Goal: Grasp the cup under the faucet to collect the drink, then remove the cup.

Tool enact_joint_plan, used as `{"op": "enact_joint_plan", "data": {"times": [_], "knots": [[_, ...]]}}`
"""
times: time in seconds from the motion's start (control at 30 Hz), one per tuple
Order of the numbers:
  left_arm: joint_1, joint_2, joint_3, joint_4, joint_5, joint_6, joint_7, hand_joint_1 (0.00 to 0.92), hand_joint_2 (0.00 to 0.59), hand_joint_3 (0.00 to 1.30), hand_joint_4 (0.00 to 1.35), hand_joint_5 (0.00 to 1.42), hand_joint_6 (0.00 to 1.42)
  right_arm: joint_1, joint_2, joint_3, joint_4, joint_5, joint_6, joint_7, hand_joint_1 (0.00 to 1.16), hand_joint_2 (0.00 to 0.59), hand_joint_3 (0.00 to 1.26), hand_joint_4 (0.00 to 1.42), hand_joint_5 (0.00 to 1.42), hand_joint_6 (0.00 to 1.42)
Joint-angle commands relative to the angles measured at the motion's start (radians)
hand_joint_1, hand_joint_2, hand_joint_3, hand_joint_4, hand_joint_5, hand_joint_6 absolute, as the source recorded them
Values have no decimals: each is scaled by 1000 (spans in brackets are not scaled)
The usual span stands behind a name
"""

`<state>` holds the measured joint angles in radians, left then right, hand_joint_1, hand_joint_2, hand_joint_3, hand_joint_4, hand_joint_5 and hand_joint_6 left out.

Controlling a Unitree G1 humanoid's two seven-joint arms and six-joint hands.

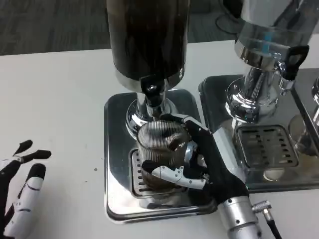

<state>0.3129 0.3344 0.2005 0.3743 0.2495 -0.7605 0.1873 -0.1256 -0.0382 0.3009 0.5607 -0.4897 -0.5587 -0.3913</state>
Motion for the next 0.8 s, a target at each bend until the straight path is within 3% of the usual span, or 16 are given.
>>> {"op": "enact_joint_plan", "data": {"times": [0.03,0.2,0.47,0.53,0.6,0.8], "knots": [[-5,24,-15,1,42,15,-3,0,235,451,146,235,64,26,9,-7,-44,-14,-18,-52,930,173,406,657,950,1328],[-19,29,-28,8,39,29,-17,0,227,444,121,224,59,42,8,-7,-63,-37,-23,-86,935,172,435,679,952,1341],[-22,65,-56,-23,139,59,-8,0,184,323,7,149,7,60,6,-17,-96,-43,-29,-112,928,167,460,705,986,1376],[-23,77,-65,-34,160,91,-13,0,175,128,0,49,0,62,7,-17,-100,-52,-28,-123,927,165,461,707,989,1379],[-20,118,-92,-98,277,190,-30,0,162,10,0,2,0,71,3,-19,-116,-60,-24,-134,927,165,461,707,990,1380],[-28,176,-148,-192,382,330,-77,0,141,0,0,0,0,100,-8,-17,-161,-57,-33,-122,922,162,470,708,992,1368]]}}
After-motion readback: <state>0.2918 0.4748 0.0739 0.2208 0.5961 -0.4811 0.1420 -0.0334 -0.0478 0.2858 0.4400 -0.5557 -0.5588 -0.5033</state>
